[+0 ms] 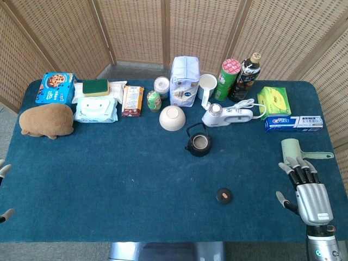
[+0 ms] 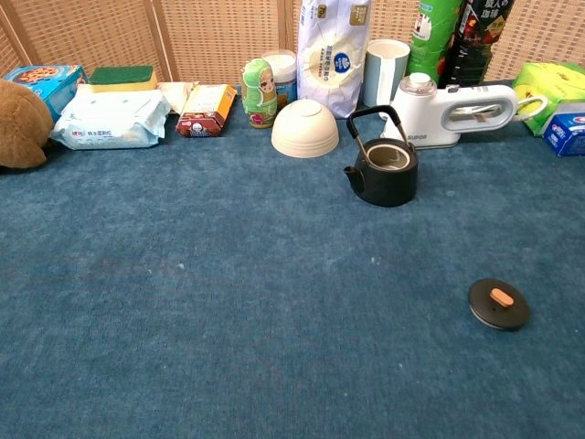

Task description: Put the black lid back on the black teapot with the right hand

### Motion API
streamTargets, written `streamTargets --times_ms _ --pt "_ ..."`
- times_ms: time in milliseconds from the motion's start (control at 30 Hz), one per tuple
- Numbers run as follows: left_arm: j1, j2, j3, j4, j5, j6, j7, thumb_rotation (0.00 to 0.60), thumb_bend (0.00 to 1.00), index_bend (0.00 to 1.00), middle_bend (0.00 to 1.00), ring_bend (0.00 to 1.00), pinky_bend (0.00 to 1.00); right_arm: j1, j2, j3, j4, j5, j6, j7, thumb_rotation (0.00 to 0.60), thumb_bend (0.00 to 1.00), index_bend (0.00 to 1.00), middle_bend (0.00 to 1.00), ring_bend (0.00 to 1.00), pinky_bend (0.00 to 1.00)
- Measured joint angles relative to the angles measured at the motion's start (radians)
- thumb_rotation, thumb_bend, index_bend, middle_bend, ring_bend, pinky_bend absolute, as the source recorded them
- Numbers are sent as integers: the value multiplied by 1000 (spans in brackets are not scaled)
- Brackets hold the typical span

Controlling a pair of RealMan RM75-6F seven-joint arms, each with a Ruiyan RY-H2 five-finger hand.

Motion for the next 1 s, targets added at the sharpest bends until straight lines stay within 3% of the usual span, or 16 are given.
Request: streamTargets --times_ms 100,200,767,1000 --pt "2 1 3 -1 6 2 2 600 130 0 0 0 43 2 6 -8 -3 0 -17 -15 600 176 56 47 35 7" --pt "6 1 5 -2 9 6 3 600 131 0 0 0 43 5 15 -17 -8 1 -38 -31 600 95 0 4 2 0" --pt "9 12 3 -8 2 12 -22 600 130 0 0 0 43 36 73 -59 -79 7 -158 -86 600 65 3 0 0 0" --pt "11 16 5 -10 6 12 -30 600 131 0 0 0 43 105 74 -54 -130 13 -282 -163 600 109 84 0 0 0"
